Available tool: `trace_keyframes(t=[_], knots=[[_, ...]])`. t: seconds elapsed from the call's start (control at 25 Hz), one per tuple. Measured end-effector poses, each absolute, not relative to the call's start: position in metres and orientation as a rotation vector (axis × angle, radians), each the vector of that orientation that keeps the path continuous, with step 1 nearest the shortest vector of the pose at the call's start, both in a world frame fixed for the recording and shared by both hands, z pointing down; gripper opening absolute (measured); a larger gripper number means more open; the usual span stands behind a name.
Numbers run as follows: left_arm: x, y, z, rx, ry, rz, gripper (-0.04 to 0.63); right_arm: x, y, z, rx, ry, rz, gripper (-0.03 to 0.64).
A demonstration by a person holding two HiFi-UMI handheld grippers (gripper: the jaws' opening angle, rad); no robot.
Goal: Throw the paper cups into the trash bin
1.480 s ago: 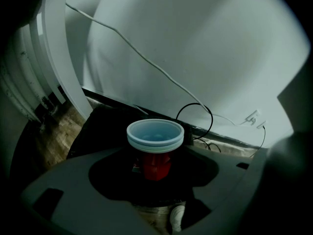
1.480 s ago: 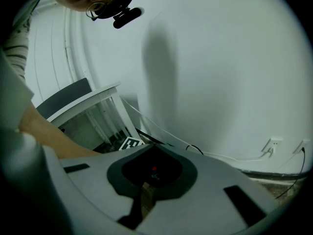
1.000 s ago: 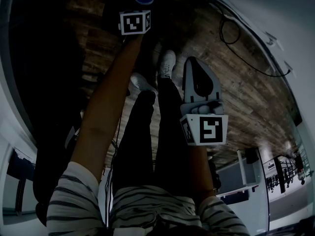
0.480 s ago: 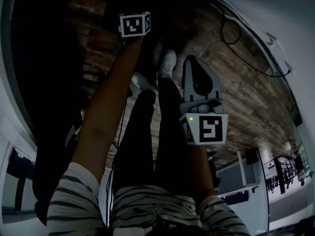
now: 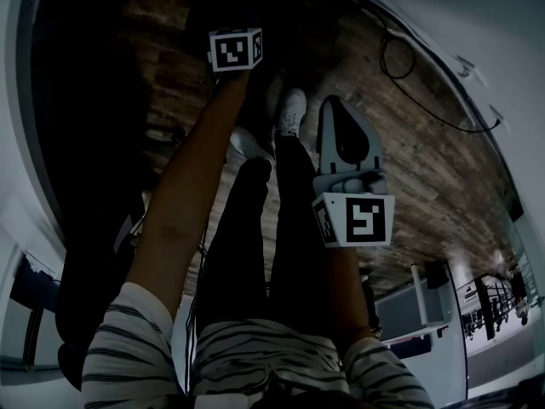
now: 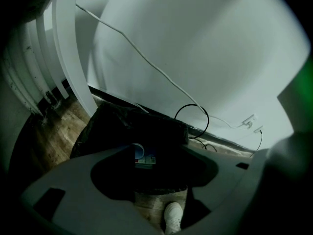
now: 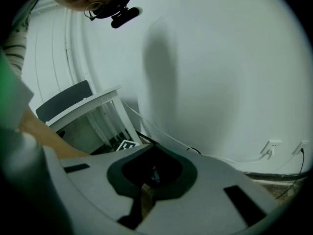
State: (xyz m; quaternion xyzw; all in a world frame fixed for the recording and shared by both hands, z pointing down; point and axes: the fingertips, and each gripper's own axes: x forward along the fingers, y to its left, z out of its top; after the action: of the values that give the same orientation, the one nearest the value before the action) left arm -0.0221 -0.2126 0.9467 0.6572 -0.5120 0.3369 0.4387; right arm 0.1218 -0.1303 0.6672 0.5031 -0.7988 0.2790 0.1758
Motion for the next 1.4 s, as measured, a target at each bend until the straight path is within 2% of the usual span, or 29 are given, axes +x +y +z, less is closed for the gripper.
trace_keyframes(t=[0.68,0.76,1.4], knots=[[-0.026,-0.212,0.870,1.663,-1.314,0.734,0.247,0.111,-0.127,0.618,1.430,-2.309,0.735,0.009],[-0.027,-0.211,0.858,1.673,-1.323,0.725,0.222,0.110,-0.127,0.612,1.430,-2.312,0.727,0.009],[-0.020,-0.198,0.764,1.805,-1.341,0.637,0.166,0.096,-0.123,0.571,1.412,-2.348,0.670,0.009]])
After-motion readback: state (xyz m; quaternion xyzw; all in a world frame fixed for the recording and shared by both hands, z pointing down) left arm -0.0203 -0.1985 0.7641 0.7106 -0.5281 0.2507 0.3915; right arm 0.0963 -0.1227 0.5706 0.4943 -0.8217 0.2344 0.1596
